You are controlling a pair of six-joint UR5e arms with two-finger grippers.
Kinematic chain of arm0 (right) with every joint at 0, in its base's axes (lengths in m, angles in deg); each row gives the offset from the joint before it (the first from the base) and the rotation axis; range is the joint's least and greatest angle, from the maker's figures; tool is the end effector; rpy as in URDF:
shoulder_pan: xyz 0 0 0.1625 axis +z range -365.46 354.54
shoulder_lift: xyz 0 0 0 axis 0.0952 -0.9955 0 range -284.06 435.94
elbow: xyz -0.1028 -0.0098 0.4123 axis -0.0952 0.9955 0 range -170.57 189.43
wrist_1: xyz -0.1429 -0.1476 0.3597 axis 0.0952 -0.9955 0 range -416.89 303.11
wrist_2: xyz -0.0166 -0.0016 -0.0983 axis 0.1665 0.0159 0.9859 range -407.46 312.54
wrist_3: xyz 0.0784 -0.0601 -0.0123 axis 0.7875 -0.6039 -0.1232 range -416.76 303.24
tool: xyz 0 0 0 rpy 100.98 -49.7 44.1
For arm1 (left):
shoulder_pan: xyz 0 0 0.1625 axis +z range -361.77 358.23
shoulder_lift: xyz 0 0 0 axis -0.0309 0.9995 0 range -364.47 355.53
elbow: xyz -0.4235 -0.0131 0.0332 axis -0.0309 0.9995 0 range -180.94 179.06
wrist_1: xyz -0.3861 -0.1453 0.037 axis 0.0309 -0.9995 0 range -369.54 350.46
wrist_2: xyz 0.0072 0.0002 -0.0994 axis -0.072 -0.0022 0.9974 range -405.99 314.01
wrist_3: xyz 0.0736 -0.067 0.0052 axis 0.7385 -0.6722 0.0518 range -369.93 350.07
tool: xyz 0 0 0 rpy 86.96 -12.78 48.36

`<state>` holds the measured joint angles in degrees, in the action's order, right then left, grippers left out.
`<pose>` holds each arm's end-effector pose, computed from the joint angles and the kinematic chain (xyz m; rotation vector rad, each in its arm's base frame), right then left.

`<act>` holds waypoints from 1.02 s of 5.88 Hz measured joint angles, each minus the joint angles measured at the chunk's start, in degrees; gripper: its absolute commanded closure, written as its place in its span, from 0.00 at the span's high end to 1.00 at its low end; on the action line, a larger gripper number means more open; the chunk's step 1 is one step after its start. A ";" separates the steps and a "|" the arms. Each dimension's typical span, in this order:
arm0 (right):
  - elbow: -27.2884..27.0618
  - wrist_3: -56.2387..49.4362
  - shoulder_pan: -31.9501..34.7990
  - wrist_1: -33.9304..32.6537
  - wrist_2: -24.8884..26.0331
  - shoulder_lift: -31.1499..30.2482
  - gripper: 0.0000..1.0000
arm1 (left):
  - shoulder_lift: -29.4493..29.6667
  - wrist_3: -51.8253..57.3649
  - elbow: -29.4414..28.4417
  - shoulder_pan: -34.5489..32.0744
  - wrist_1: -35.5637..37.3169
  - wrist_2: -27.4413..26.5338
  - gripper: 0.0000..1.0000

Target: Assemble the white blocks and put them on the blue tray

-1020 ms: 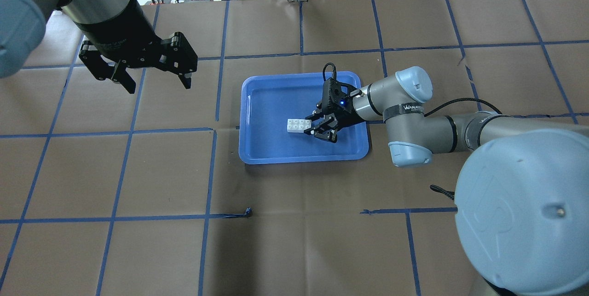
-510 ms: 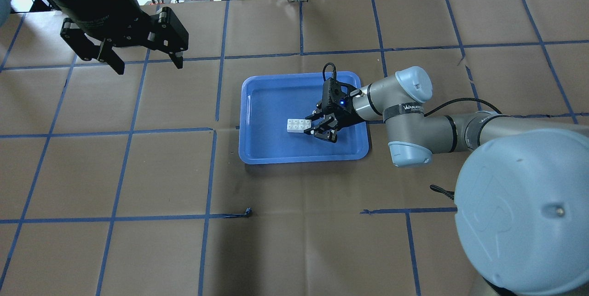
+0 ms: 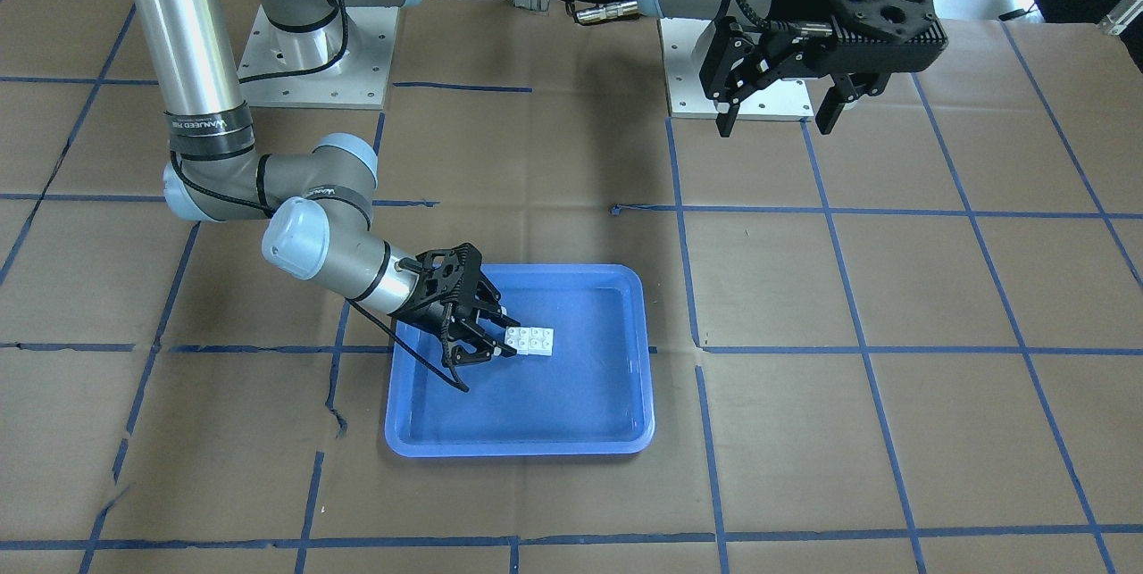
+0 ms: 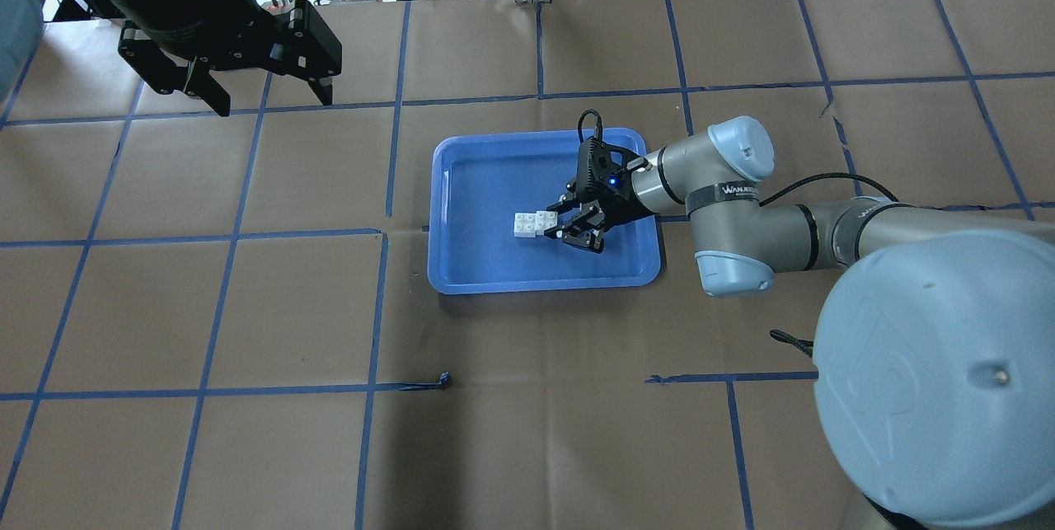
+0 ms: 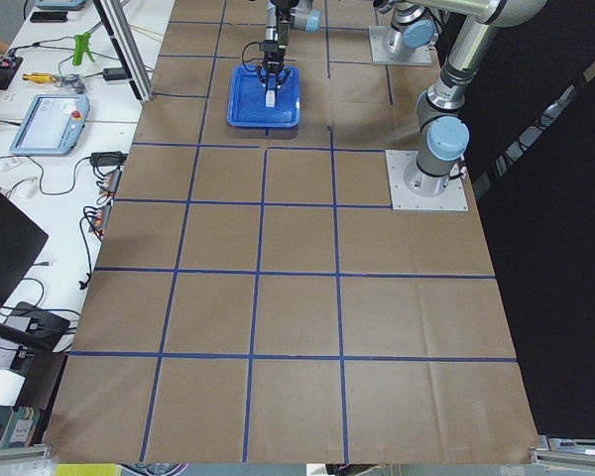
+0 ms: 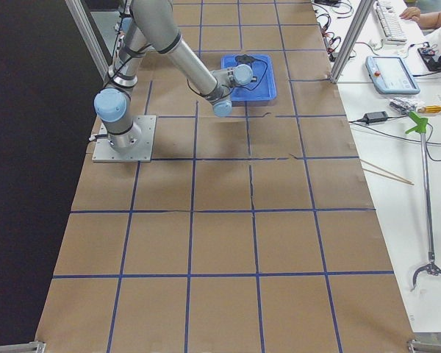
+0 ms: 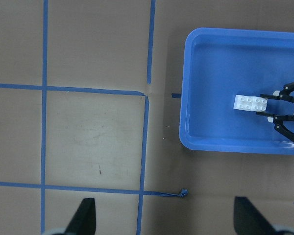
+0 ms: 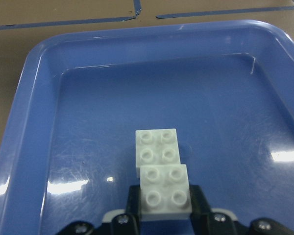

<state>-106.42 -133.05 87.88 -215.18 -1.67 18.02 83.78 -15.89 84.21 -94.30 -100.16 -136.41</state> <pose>0.2341 -0.5322 0.1380 -1.6783 1.8689 -0.7891 -0.1539 -0.4798 0.5436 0.0946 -3.1354 0.1644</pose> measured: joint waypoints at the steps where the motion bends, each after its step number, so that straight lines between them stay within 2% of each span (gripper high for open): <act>1: -0.02 0.03 0.00 0.00 0.00 0.00 0.46 | -0.09 0.61 0.59 0.22 0.46 0.19 0.99; 2: -0.05 0.07 0.00 0.02 0.00 0.01 0.52 | -0.07 2.40 0.78 0.70 0.52 0.41 0.99; 4: -0.07 0.08 0.00 0.08 -0.06 0.01 0.56 | -0.02 5.92 0.87 1.37 0.50 0.49 0.99; 5: -0.08 0.09 0.00 0.09 -0.08 0.01 0.83 | -0.01 6.14 0.92 1.43 0.38 0.45 0.99; 6: -0.03 0.54 0.00 0.14 -0.08 -0.01 1.00 | -0.01 6.29 0.95 1.46 0.25 0.43 0.99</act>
<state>-106.45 -132.51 87.88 -215.04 -1.75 18.01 83.77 -9.61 85.17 -92.84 -99.91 -135.99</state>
